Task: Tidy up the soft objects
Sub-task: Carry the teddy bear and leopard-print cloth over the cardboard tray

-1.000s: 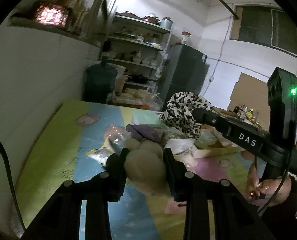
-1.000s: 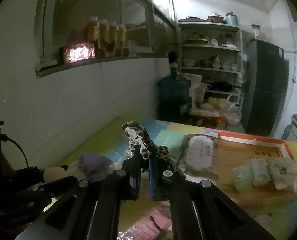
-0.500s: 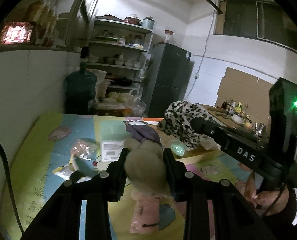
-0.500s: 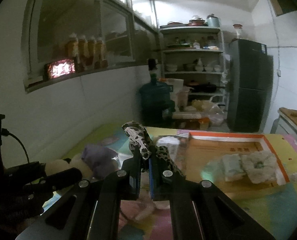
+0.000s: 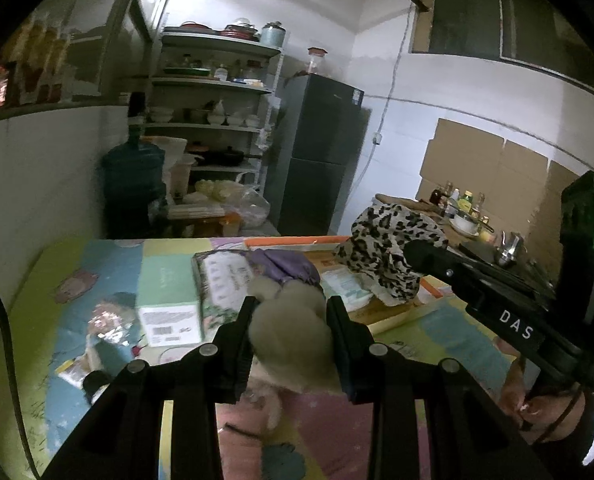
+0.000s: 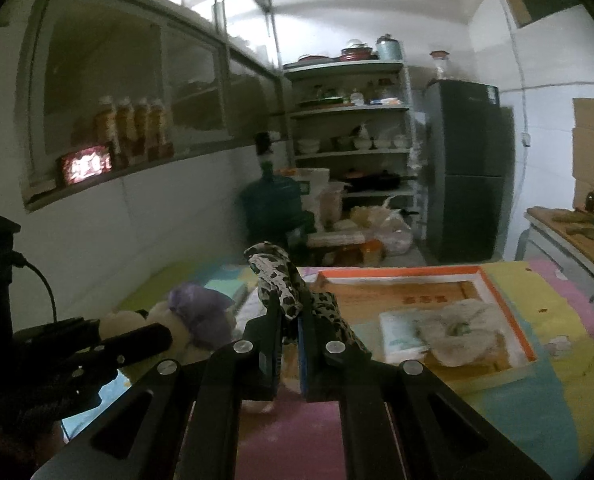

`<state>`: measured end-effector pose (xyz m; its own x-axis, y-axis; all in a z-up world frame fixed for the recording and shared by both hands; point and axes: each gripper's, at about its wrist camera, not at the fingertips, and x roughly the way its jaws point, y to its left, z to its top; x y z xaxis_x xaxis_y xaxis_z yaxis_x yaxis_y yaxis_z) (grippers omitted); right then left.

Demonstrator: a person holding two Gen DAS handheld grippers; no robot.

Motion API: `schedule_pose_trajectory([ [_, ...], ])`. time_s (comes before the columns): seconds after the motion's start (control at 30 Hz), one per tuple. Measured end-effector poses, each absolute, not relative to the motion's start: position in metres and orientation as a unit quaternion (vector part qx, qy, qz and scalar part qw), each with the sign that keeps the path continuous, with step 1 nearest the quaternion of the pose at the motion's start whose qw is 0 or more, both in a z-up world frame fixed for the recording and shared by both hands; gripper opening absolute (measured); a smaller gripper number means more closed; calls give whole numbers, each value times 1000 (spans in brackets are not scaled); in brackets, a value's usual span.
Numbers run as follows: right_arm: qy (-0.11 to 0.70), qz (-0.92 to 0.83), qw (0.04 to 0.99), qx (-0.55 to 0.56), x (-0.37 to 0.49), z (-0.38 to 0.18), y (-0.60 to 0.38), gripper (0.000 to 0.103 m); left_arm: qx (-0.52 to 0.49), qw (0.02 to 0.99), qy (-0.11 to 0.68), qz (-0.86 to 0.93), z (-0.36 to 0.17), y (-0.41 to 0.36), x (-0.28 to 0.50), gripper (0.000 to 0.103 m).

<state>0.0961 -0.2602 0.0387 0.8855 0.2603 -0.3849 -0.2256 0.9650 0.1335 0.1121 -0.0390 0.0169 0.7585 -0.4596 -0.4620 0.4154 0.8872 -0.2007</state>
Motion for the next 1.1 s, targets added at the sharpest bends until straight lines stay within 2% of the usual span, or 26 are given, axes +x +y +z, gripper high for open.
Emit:
schedule_pose_trajectory([
  [0.6, 194, 67, 977, 51, 108, 43, -345, 6, -31, 926, 264, -267, 27, -126, 158, 35],
  [1.1, 206, 53, 976, 44, 152, 39, -398, 6, -35, 920, 295, -255, 16, -181, 217, 35],
])
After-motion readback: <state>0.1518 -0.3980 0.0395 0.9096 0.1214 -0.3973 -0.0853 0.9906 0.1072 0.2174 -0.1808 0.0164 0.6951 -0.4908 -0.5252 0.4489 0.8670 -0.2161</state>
